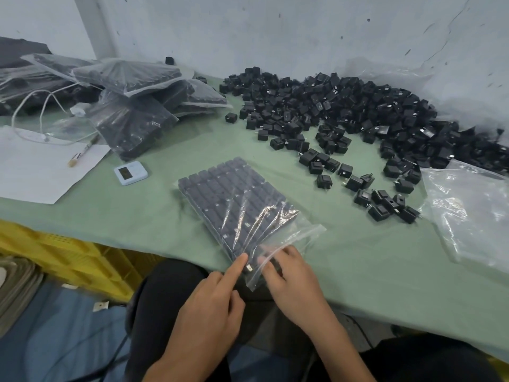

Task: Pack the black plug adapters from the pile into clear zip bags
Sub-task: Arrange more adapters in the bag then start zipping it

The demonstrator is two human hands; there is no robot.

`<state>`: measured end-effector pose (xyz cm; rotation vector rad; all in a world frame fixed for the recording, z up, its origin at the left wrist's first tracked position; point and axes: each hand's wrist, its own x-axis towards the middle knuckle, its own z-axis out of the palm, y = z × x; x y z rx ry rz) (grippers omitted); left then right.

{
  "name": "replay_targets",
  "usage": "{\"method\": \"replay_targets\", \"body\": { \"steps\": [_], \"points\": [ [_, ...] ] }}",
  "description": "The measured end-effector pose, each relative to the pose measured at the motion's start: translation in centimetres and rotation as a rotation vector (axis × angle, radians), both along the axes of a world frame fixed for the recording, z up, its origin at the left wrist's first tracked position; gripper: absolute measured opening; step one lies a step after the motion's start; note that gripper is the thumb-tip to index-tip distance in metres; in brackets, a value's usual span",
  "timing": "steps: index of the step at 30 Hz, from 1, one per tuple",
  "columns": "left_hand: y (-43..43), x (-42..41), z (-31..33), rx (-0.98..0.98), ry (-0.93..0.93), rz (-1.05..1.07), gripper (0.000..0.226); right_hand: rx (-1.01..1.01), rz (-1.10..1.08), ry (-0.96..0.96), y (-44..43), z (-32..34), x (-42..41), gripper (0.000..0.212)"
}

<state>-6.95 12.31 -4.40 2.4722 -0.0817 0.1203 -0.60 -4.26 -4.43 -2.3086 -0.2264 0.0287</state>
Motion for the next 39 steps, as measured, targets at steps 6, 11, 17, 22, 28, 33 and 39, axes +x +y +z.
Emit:
{"method": "replay_targets", "body": {
  "steps": [6, 11, 17, 22, 28, 33, 39],
  "points": [
    [0.3, 0.0, 0.1, 0.027, 0.006, -0.013, 0.073, -0.004, 0.095, 0.077, -0.3, 0.5, 0.1, 0.052],
    [0.4, 0.7, 1.3, 0.121, -0.064, 0.003, 0.058, 0.13, 0.067, 0.1, -0.4, 0.6, -0.8, 0.04],
    [0.9, 2.2, 2.6, 0.254, -0.135, -0.083, 0.06, 0.111, 0.065, 0.088, -0.8, 0.5, -0.6, 0.051],
    [1.2, 2.8, 2.6, 0.324, -0.18, -0.139, 0.065, 0.297, -0.015, 0.106, -0.1, 0.6, -0.9, 0.038],
    [1.5, 2.4, 1.6, 0.313, -0.17, -0.128, 0.07, 0.464, 0.012, 0.283, -1.5, 1.7, -1.8, 0.02],
    [1.4, 2.4, 1.3, 0.304, -0.169, -0.118, 0.072, 0.579, 0.112, 0.45, -2.2, 2.2, -2.8, 0.019],
    [1.4, 2.3, 1.3, 0.291, -0.174, -0.115, 0.068, 0.607, 0.007, 0.415, -0.8, 2.1, -2.9, 0.022]
  ]
}}
